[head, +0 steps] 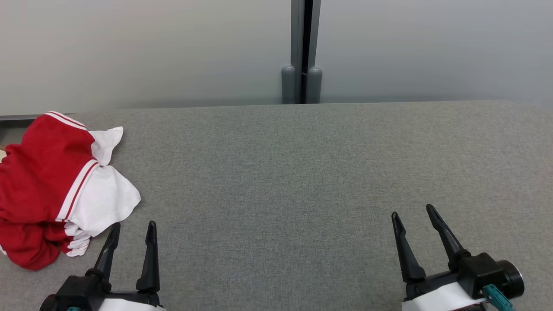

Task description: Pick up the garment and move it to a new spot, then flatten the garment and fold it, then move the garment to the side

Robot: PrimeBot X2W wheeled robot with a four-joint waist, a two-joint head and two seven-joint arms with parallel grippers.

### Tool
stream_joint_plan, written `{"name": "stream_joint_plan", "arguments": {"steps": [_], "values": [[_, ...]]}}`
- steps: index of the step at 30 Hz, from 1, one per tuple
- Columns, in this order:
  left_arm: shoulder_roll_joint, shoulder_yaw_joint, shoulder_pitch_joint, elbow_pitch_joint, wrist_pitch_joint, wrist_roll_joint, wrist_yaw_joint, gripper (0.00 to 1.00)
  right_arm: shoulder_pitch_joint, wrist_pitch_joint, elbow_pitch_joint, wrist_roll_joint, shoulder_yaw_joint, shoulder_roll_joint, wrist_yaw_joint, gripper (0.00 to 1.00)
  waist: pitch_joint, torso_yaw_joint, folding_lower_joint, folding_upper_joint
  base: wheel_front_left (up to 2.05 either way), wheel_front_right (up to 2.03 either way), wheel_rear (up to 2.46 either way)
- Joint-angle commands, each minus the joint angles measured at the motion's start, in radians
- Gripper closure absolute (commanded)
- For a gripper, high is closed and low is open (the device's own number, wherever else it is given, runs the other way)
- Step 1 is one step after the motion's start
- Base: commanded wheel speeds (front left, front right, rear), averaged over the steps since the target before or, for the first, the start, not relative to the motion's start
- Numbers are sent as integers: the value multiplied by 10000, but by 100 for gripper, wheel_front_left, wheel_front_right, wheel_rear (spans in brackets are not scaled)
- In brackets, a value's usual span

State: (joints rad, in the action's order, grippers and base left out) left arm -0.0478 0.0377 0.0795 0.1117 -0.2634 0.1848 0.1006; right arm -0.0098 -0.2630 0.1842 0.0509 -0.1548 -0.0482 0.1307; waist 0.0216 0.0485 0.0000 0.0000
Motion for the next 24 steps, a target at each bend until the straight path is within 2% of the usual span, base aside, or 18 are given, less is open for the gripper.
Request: {"name": "stream_joint_plan", "arguments": {"steps": [1, 14, 19, 24], "values": [[-47, 45, 14, 30, -20, -51, 35, 0, -25, -27, 0, 19, 10, -40, 0, 0, -3, 1, 0, 0, 0, 0, 0], [-48, 61, -34, 101, -20, -87, 44, 0, 64, -24, -1, 211, 4, -42, 0, 0, -41, 140, 0, 0, 0, 0, 0], [-48, 16, -76, 92, -20, -92, -111, 0, 130, -23, 11, 274, -141, -32, 0, 0, -88, 624, 0, 0, 0, 0, 0], [-51, -71, 2, 34, -18, -59, -212, 0, 323, -21, -25, 238, -157, -36, 0, 0, -189, 1462, 0, 0, 0, 0, 0]]}}
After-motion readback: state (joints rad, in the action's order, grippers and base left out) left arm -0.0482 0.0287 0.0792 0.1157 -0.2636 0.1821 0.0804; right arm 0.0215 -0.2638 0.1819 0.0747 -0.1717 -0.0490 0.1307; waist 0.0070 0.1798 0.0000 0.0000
